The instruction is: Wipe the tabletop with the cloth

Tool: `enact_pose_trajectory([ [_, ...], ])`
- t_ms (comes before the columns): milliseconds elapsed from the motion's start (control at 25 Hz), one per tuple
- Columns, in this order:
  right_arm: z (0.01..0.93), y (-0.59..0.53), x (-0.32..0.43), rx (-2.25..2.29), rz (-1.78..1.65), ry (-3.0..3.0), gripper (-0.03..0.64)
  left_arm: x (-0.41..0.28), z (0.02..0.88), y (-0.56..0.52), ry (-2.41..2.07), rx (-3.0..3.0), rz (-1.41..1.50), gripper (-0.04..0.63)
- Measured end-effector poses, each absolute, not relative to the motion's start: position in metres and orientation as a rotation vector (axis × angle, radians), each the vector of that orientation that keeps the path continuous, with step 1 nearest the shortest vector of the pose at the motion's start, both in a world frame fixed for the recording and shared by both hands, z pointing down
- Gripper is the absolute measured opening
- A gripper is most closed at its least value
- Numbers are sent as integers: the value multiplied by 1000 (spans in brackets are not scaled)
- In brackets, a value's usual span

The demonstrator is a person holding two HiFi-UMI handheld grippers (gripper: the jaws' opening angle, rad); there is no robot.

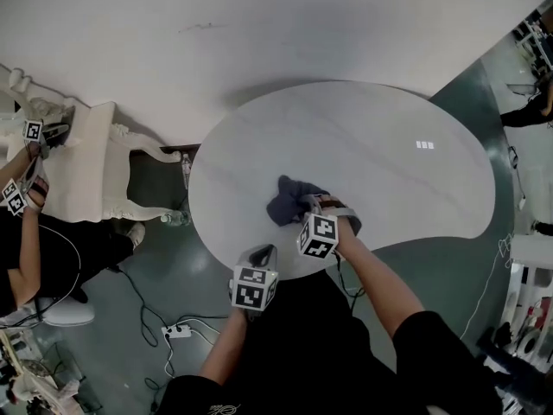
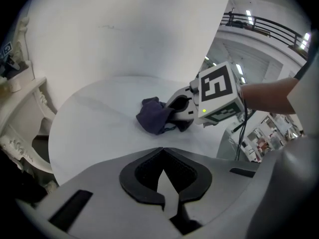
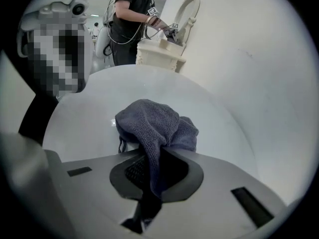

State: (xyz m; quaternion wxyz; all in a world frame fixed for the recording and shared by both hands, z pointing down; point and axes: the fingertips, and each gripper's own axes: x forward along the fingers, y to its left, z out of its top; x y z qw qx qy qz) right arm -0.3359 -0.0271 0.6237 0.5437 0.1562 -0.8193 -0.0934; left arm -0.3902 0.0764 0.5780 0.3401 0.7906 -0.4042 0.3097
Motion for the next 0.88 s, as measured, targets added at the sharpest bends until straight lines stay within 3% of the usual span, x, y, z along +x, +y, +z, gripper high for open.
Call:
enact_pose_trajectory([
  [880, 609, -282, -360, 582, -189, -2116, 15, -345, 580, 21, -1097, 1935, 911, 8],
])
